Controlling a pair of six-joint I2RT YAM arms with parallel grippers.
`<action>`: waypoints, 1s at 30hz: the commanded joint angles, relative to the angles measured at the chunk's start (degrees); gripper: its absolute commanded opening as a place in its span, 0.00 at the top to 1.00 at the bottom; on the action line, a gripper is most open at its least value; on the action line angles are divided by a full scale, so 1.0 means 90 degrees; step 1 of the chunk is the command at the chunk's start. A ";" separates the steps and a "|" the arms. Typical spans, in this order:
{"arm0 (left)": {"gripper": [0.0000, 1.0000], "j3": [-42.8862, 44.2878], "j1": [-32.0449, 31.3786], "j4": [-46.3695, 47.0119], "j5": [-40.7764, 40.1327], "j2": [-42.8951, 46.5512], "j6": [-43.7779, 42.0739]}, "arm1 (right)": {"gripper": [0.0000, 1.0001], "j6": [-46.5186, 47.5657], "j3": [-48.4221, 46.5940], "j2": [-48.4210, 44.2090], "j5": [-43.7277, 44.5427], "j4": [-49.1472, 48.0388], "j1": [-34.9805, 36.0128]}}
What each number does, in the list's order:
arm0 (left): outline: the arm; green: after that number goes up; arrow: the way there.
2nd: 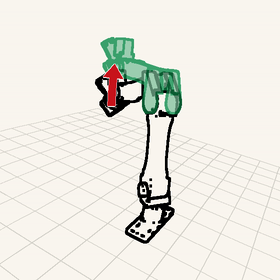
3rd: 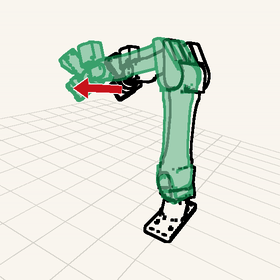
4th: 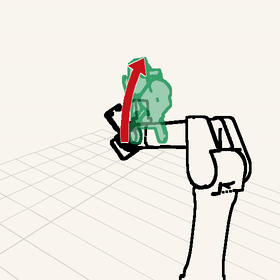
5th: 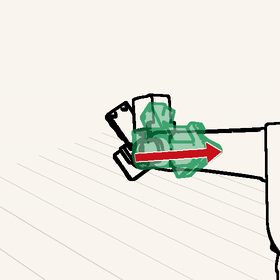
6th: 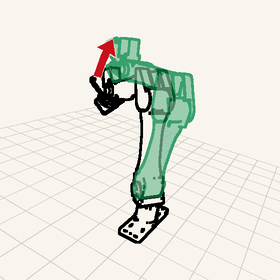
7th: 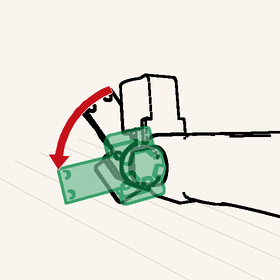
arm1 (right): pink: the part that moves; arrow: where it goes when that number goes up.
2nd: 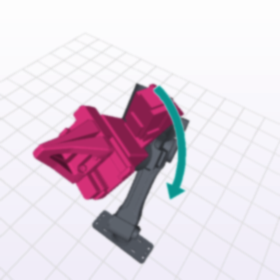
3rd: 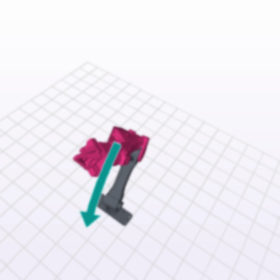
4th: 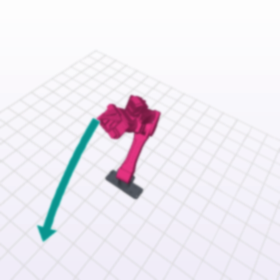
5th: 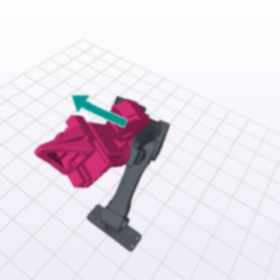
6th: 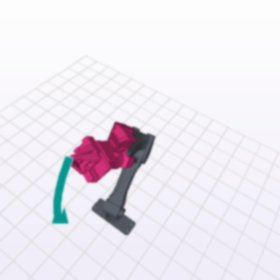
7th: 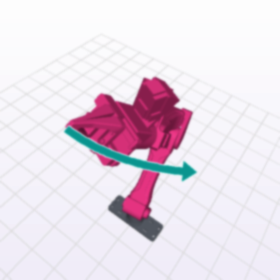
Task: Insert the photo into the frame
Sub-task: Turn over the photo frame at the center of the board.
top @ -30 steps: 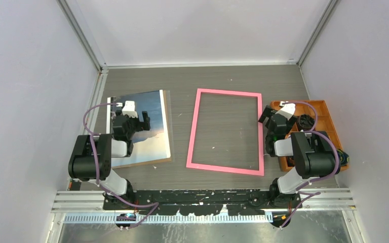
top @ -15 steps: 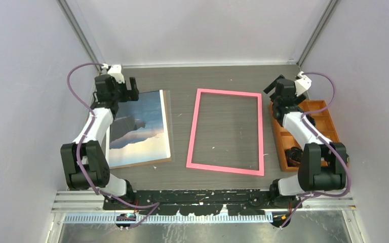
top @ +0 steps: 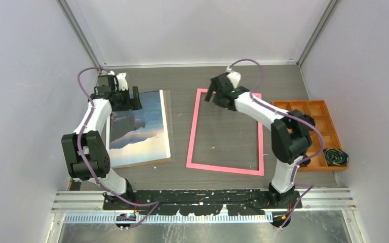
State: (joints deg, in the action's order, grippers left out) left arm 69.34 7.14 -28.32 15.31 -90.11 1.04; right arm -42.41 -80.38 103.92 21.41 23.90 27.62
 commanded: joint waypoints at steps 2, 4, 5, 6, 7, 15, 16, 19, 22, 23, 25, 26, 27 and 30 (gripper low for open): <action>0.11 0.0391 0.0020 -0.0597 0.0180 -0.0142 -0.0086 | 0.00 -0.0365 -0.0825 0.0767 0.0691 0.0923 0.0837; 0.11 0.0359 0.0022 -0.0613 0.0184 -0.0131 -0.0086 | 0.00 -0.0406 -0.1075 0.1058 0.0720 0.0996 0.1162; 0.11 0.0339 0.0022 -0.0609 0.0184 -0.0120 -0.0086 | 0.01 -0.0413 -0.1188 0.1170 0.0763 0.1042 0.1286; 0.11 0.0326 0.0018 -0.0618 0.0184 -0.0121 -0.0203 | 0.02 -0.0418 -0.1262 0.1259 0.0815 0.1038 0.1394; 0.11 0.0310 0.0026 -0.0628 0.0192 -0.0123 -0.0251 | 0.03 -0.0423 -0.1335 0.1360 0.0848 0.1036 0.1496; 0.12 0.0138 0.0021 -0.0821 0.0203 -0.0137 -0.0394 | 0.16 -0.0519 -0.1586 0.1927 0.0722 0.1105 0.1919; 0.11 0.0108 0.0018 -0.0827 0.0193 -0.0144 -0.0427 | 0.17 -0.0534 -0.1587 0.1961 0.0672 0.1103 0.1937; 0.11 0.0043 0.0025 -0.0855 0.0139 -0.0134 -0.0506 | 0.26 -0.0577 -0.1550 0.2090 0.0571 0.1067 0.1995; 0.12 0.0038 0.0022 -0.0933 0.0115 -0.0141 -0.0577 | 0.30 -0.0631 -0.1479 0.2152 0.0537 0.1034 0.2039; 0.12 0.0053 0.0023 -0.0967 0.0120 -0.0144 -0.0591 | 0.31 -0.0645 -0.1452 0.2175 0.0525 0.1006 0.2059; 0.12 0.0066 0.0023 -0.1046 0.0153 -0.0163 -0.0631 | 0.35 -0.0685 -0.1431 0.2223 0.0500 0.0961 0.2105; 0.10 0.0110 0.0008 -0.1144 0.0155 -0.0193 -0.0677 | 0.39 -0.0697 -0.1450 0.2272 0.0510 0.0963 0.2133; 0.09 0.0179 -0.0013 -0.1282 0.0134 -0.0229 -0.0764 | 0.45 -0.0727 -0.1500 0.2323 0.0507 0.0988 0.2145; 0.09 0.0298 -0.0026 -0.1594 0.0085 -0.0313 -0.0915 | 0.61 -0.0782 -0.1730 0.2477 0.0474 0.1109 0.2182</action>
State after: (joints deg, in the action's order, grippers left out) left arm 69.97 7.09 -38.22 15.92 -92.07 -4.54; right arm -47.35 -92.86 124.09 25.85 33.06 46.35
